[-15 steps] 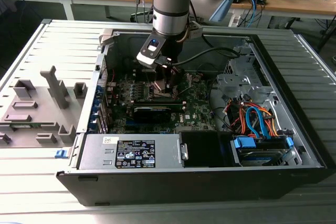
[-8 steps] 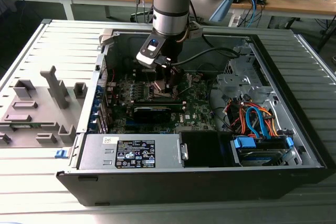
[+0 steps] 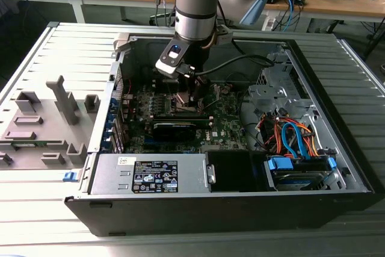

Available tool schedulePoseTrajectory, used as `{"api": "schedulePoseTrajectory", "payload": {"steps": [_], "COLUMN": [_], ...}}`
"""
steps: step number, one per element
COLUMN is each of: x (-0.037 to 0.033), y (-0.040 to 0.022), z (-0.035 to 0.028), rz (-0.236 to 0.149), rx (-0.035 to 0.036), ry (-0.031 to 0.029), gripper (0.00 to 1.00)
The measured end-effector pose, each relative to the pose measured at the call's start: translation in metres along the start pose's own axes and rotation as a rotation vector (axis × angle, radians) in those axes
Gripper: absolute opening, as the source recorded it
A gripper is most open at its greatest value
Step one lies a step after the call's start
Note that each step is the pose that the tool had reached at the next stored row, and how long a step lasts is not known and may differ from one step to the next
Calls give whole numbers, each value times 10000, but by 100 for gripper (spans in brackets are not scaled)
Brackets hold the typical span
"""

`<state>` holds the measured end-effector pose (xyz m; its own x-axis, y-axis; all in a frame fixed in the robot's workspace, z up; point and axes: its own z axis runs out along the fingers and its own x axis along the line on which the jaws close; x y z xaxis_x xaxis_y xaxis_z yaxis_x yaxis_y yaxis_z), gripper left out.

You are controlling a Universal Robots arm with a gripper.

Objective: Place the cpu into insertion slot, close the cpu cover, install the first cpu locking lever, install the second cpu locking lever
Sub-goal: 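Place the cpu into insertion slot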

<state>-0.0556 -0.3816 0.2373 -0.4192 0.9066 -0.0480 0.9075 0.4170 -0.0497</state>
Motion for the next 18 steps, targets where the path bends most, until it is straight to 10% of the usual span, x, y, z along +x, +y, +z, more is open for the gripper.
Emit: {"api": "schedulePoseTrajectory", "payload": {"steps": [18], "x": [0], "y": [0], "z": [0], "rz": [432], "rx": [20], "ry": [21], "gripper": [55]}}
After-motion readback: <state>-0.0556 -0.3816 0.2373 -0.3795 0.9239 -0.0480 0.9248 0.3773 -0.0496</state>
